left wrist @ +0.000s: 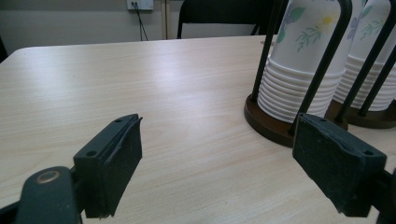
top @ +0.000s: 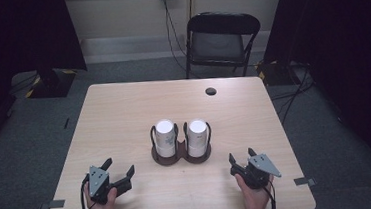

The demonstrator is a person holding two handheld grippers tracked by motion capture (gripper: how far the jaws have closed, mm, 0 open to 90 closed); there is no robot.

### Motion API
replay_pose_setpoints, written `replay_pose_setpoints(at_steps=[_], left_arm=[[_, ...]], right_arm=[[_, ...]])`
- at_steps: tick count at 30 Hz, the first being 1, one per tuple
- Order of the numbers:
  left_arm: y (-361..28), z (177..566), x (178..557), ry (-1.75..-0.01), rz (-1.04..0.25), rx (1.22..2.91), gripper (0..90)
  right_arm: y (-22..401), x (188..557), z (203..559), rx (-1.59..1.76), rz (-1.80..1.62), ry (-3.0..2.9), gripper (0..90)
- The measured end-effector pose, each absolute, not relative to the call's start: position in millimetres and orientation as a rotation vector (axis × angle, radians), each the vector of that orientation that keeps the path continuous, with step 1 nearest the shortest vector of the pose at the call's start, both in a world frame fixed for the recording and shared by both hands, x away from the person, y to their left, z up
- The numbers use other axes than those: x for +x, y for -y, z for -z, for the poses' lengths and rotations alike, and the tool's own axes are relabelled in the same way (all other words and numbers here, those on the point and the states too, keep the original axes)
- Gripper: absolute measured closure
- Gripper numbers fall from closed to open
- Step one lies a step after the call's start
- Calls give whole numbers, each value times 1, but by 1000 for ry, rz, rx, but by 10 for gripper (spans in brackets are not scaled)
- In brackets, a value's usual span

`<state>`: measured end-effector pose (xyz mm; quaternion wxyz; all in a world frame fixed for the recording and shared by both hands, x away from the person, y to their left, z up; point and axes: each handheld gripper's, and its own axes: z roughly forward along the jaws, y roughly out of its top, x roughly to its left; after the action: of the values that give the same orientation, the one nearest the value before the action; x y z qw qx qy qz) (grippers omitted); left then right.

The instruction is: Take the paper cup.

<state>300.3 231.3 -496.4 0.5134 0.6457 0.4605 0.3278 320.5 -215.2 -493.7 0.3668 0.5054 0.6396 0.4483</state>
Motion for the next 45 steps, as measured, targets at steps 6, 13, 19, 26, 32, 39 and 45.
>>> replay_pose_setpoints(at_steps=[6,13,19,26,32,39,45], left_arm=[[-234,497,301,-1110,-763,1540,157],[-234,497,300,-1106,-770,1529,160],[-234,497,298,-1093,-780,1525,159],[-235,497,298,-1081,-773,1519,228],[-235,497,297,-1085,-781,1507,170],[-233,497,297,-1083,-791,1519,155],[-233,497,297,-1087,-792,1524,156]], right_arm=[[216,321,494,1304,-1175,-1656,288],[214,321,493,1281,-1194,-1695,312],[212,319,490,1264,-1266,-1733,336],[203,313,481,1218,-1342,-1758,365],[196,313,469,1172,-1405,-1778,365],[187,320,457,1125,-1441,-1825,328],[177,324,445,1075,-1484,-1833,313]])
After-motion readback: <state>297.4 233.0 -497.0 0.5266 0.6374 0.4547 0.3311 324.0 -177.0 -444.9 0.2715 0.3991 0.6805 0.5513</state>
